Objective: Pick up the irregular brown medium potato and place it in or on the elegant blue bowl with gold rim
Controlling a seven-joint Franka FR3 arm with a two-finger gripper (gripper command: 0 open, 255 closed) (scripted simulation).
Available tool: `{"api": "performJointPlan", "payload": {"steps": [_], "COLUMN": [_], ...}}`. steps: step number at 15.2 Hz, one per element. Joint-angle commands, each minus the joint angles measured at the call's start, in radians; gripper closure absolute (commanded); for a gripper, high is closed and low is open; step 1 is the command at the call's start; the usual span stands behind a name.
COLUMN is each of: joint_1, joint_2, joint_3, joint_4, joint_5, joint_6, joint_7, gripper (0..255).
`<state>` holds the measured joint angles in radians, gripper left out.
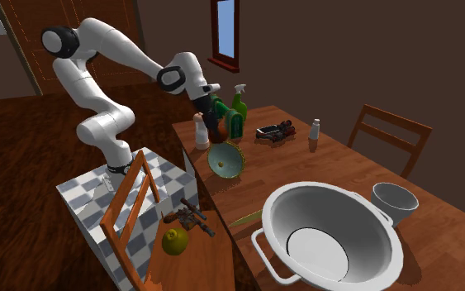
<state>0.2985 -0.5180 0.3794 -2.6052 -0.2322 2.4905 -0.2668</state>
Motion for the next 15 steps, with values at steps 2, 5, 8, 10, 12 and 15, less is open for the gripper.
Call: {"api": "performJointPlan", "payload": {"steps": [2,5,8,10,12,15], "joint_1": [-0.015,-0.031,-0.045,-0.049,-0.051,-0.055], "joint_2": [0.023,0.045,0.059,0.058,0.058,0.057], "joint_3": [0.016,0.033,0.047,0.050,0.053,0.057], "joint_4": [-0.022,-0.045,-0.057,-0.057,-0.058,-0.058], "joint_5": [-0.018,-0.038,-0.050,-0.047,-0.044,-0.041], "joint_6": [0.045,0.089,0.115,0.115,0.115,0.116], "joint_7": [0.025,0.051,0.065,0.063,0.061,0.059], "gripper": [255,255,255,255,255,255]}}
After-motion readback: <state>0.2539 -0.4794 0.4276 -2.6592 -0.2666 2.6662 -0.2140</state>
